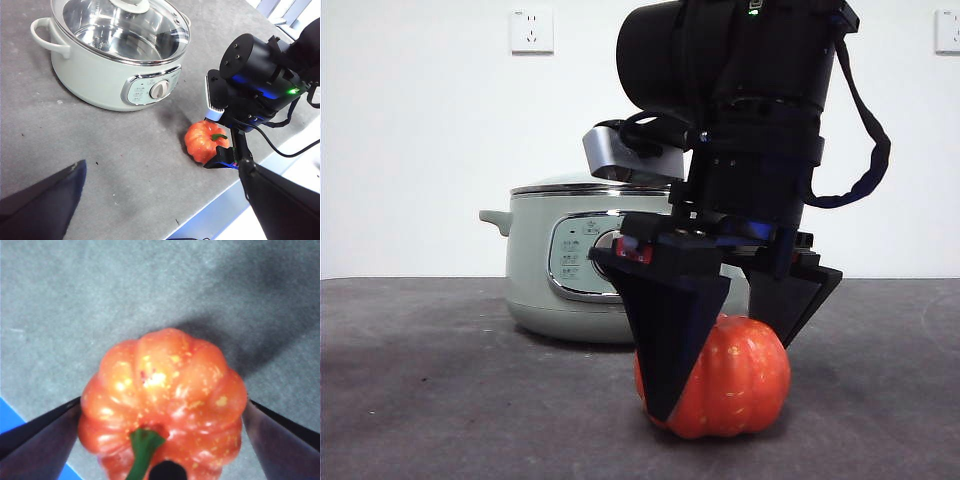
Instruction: Pick up the pumpkin,open the lid,put the pumpkin in the pot,close the lid
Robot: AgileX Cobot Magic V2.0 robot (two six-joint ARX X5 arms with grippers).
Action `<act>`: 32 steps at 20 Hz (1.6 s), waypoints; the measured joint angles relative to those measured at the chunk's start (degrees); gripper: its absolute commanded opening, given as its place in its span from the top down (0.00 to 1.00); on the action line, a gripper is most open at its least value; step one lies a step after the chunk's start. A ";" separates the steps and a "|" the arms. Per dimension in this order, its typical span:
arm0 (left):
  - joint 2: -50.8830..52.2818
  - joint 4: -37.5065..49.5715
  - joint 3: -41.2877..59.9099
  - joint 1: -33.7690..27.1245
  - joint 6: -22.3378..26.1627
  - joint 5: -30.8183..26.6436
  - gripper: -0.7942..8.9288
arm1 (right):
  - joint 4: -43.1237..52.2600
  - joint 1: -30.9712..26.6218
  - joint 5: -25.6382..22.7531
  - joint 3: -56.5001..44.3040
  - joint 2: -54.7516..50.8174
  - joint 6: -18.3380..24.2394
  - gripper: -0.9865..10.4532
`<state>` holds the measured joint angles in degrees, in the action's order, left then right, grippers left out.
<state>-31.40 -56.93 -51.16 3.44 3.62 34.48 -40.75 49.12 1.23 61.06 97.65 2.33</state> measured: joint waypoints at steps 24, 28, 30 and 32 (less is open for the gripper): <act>-34.62 24.48 -16.63 12.00 -2.10 -7.08 0.07 | -12.11 -0.02 -5.95 0.02 -44.15 -7.54 0.92; -46.71 29.90 -23.87 16.17 -2.14 -11.91 0.07 | -14.69 -0.02 -5.95 0.02 -48.65 -9.99 0.92; -52.65 31.47 -26.97 17.81 -2.14 -13.62 0.07 | -15.56 -0.02 -5.95 0.02 -49.75 -11.54 0.92; -57.96 33.46 -29.27 19.23 -2.14 -14.91 0.07 | -16.22 -0.02 -5.95 0.02 -50.38 -12.66 0.92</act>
<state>-89.36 -23.46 -80.42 22.68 1.48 19.57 -56.97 49.10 -4.71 61.08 47.27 -10.33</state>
